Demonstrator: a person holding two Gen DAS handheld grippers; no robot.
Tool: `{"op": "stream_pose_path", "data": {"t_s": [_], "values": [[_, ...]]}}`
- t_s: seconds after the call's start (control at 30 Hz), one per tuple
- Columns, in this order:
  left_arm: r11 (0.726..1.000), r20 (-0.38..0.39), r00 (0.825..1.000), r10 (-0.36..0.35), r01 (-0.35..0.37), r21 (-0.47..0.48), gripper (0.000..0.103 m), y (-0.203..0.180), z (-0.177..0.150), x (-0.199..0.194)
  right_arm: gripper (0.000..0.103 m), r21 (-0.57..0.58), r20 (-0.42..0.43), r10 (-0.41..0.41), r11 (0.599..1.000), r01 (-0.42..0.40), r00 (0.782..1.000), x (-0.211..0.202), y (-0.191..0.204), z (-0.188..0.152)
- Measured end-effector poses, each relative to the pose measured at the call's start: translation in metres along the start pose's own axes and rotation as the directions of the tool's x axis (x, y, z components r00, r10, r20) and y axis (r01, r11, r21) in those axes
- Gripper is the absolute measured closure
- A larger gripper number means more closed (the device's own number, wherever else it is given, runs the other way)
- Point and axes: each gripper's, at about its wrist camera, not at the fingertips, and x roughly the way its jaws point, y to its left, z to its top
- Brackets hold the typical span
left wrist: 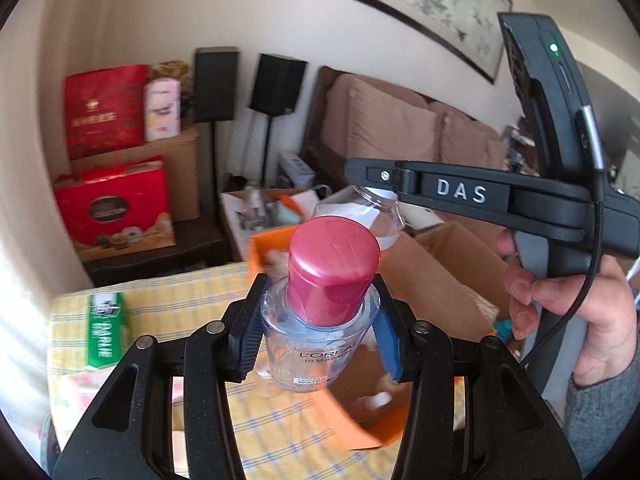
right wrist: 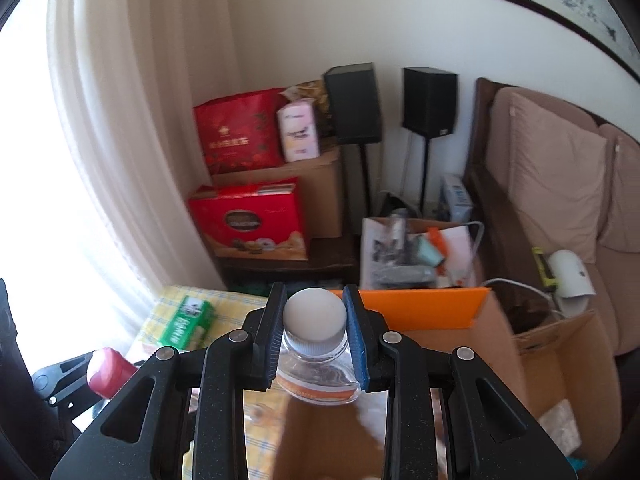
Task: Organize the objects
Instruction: 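Lift both bottles and carry them over the cardboard box, then open the left gripper to drop the pink-capped bottle while the right lowers the clear bottle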
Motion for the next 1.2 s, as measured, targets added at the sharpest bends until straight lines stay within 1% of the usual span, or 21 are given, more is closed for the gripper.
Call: {"op": "stream_pose_path", "data": {"t_s": [0.27, 0.37, 0.53, 0.67, 0.77, 0.93, 1.0, 1.03, 1.1, 1.2], "values": [[0.999, -0.067, 0.997, -0.028, 0.031, 0.041, 0.058, -0.038, -0.010, 0.051, 0.075, 0.053, -0.034, -0.103, 0.993, 0.105, 0.994, -0.006, -0.060, -0.023], [0.998, -0.087, 0.996, -0.012, 0.018, 0.064, 0.058, -0.048, -0.016, 0.068, 0.075, 0.076, -0.051, -0.128, 0.988, 0.132, 0.990, -0.003, -0.081, -0.034], [0.996, -0.121, 0.993, 0.014, -0.004, 0.085, 0.058, -0.051, -0.027, 0.088, 0.075, 0.099, -0.084, -0.166, 0.980, 0.174, 0.983, 0.003, -0.108, -0.053], [0.996, -0.150, 0.988, 0.029, -0.017, 0.083, 0.058, -0.046, -0.035, 0.102, 0.075, 0.119, -0.100, -0.178, 0.975, 0.189, 0.979, 0.005, -0.122, -0.067], [0.997, -0.169, 0.985, 0.033, -0.020, 0.077, 0.058, -0.043, -0.041, 0.109, 0.075, 0.132, -0.107, -0.179, 0.972, 0.193, 0.978, 0.006, -0.129, -0.073], [0.996, -0.218, 0.975, 0.052, -0.034, 0.088, 0.059, -0.043, -0.048, 0.123, 0.075, 0.141, -0.098, -0.180, 0.971, 0.193, 0.979, 0.005, -0.132, -0.069], [0.996, -0.222, 0.973, 0.055, -0.037, 0.086, 0.061, -0.042, -0.050, 0.126, 0.075, 0.140, -0.092, -0.181, 0.971, 0.193, 0.979, 0.006, -0.132, -0.065], [0.996, -0.221, 0.974, 0.043, -0.026, 0.080, 0.059, -0.042, -0.050, 0.126, 0.075, 0.140, -0.089, -0.182, 0.971, 0.193, 0.979, 0.006, -0.132, -0.063], [0.996, -0.225, 0.973, 0.056, -0.039, 0.079, 0.059, -0.042, -0.050, 0.127, 0.075, 0.138, -0.085, -0.180, 0.972, 0.190, 0.980, 0.008, -0.130, -0.059], [0.997, -0.231, 0.972, 0.048, -0.031, 0.075, 0.059, -0.043, -0.049, 0.126, 0.075, 0.129, -0.075, -0.172, 0.975, 0.181, 0.982, 0.009, -0.125, -0.054]]}}
